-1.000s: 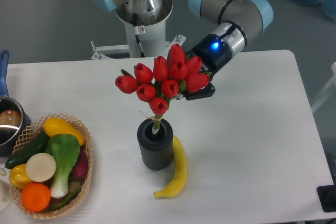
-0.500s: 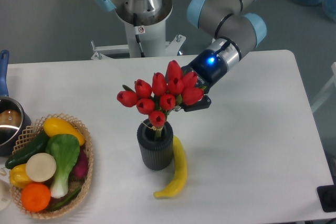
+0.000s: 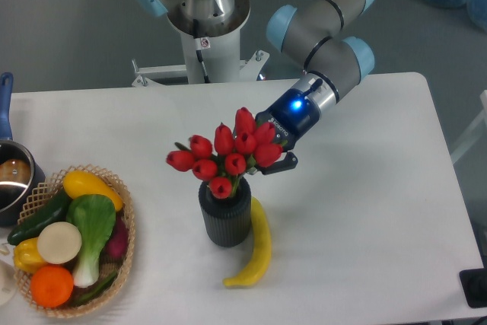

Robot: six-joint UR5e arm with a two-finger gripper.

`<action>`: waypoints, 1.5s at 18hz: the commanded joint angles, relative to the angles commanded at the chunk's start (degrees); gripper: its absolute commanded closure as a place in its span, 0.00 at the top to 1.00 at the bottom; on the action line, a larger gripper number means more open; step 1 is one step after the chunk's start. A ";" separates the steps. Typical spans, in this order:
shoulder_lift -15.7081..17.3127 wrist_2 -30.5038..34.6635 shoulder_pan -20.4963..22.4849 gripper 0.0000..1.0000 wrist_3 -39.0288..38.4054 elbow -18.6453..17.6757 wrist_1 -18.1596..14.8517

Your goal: Insert the flowers into the vase

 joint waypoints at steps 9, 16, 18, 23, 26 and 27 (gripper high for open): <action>0.09 1.94 -0.09 1.00 -0.70 -0.09 -0.09; 3.15 5.44 2.19 1.00 -0.35 0.70 -0.09; 6.66 6.15 4.64 1.00 -0.53 0.18 -0.17; 15.80 11.85 9.31 1.00 -0.62 -0.26 -0.18; 21.08 20.89 12.29 1.00 -0.09 0.26 -0.18; 22.05 23.27 13.00 1.00 -0.17 0.96 -0.18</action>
